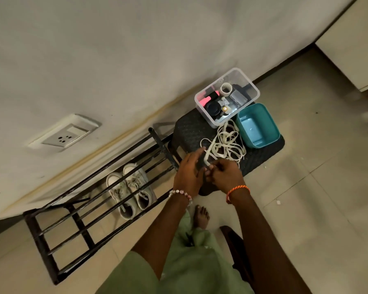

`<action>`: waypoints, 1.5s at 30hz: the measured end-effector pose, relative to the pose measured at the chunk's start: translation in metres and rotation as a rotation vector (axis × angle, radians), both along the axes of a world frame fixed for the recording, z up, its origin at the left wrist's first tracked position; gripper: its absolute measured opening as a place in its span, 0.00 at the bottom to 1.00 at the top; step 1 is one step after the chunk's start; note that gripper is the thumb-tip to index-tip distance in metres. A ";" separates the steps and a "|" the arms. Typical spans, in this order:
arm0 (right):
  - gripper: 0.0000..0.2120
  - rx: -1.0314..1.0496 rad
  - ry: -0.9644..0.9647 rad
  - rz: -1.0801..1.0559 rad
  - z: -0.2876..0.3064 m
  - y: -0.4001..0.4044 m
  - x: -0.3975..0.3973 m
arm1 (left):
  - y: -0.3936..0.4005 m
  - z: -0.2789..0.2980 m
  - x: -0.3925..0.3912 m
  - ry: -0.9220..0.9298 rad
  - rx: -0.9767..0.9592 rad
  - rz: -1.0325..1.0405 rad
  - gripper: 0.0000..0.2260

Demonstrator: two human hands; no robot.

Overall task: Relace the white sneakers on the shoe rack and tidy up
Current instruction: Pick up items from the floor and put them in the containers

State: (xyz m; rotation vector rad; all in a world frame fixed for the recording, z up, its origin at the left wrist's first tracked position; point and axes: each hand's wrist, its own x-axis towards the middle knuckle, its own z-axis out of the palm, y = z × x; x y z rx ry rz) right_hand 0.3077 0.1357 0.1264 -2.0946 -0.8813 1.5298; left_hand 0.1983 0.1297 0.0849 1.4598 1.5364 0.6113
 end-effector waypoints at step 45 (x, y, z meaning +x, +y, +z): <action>0.11 1.211 0.565 0.297 0.553 0.015 -0.201 | -0.057 0.576 -0.202 -0.227 0.509 0.179 0.14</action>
